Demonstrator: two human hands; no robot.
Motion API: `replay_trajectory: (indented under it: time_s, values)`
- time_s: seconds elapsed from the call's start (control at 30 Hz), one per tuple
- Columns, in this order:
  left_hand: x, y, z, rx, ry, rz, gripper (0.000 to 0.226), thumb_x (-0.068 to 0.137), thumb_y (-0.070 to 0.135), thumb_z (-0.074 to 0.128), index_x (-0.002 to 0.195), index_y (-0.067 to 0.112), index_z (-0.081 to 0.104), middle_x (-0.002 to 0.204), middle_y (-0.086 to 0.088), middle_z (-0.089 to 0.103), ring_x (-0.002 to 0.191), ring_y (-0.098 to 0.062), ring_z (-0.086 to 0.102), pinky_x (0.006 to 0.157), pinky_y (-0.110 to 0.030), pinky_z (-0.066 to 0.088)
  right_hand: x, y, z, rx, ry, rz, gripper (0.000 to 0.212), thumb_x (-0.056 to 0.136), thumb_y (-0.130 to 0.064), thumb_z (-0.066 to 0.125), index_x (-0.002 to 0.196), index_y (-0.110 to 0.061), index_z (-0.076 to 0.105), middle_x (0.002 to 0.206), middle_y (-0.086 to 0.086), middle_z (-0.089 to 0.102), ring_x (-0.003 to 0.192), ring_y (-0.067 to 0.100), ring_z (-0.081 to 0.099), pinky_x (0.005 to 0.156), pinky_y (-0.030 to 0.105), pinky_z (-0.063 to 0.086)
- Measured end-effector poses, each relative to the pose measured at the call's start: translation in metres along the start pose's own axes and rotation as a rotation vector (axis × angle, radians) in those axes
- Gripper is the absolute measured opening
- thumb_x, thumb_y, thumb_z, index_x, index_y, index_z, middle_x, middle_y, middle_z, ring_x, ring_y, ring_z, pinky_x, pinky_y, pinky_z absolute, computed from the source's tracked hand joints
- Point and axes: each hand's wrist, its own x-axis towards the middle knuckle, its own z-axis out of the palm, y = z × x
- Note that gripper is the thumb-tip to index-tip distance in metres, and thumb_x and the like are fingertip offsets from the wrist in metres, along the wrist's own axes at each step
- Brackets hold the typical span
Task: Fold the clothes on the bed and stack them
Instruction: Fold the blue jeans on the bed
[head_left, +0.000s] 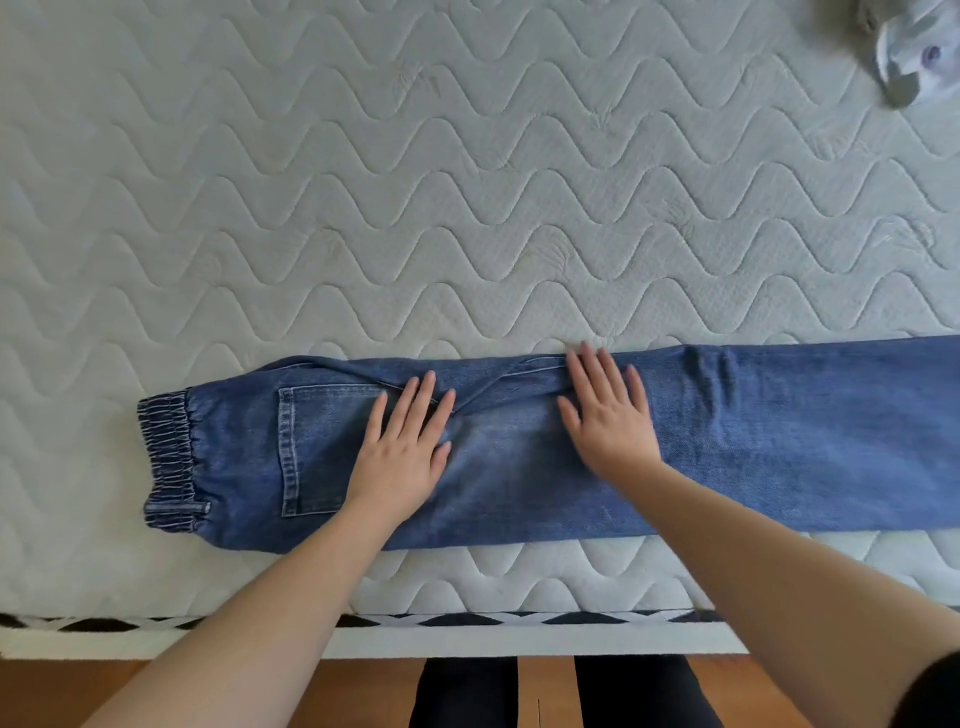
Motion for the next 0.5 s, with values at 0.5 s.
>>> replay_trajectory:
  time_s: [0.5]
  values:
    - [0.043,0.042,-0.04,-0.011,-0.04,0.145,0.062,0.099,0.038,0.024,0.153,0.008,0.031,0.16,-0.011,0.026,0.147,-0.025,0.028,0.12,-0.044,0.023,-0.045,0.137,-0.029,0.112,0.048,0.408,0.061,0.101,-0.051,0.018,0.156,-0.031,-0.001,0.164,-0.009,-0.006,0.15,0.009,-0.01,0.121,0.037,-0.009]
